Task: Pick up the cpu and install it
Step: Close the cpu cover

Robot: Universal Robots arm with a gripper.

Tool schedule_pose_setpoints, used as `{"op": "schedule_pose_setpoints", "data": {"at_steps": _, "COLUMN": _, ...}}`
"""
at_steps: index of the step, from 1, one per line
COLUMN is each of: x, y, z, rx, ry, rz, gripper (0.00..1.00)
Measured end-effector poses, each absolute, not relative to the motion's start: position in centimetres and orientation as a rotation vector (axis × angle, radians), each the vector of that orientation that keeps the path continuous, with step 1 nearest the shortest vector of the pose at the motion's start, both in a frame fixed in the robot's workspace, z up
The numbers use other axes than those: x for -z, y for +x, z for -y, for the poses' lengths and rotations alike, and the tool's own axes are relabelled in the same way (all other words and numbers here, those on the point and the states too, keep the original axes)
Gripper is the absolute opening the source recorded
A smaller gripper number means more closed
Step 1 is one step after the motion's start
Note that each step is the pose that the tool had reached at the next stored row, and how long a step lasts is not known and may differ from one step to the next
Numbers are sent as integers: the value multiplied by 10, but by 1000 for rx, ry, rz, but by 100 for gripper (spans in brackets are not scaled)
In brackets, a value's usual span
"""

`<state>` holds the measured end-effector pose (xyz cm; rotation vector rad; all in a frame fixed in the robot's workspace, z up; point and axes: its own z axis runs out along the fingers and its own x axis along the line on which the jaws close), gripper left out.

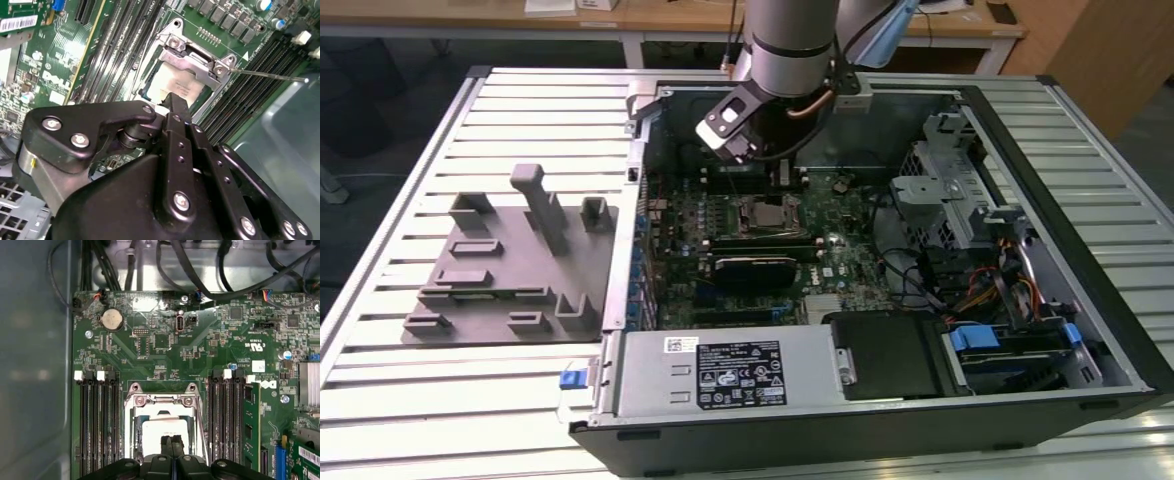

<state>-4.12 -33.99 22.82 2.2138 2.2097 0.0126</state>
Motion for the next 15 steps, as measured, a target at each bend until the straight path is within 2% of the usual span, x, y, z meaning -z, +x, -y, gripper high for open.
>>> {"op": "schedule_pose_setpoints", "data": {"at_steps": 15, "x": -228, "y": -41, "z": 340, "rx": -15, "ry": 1901, "rz": -2486, "gripper": 11}}
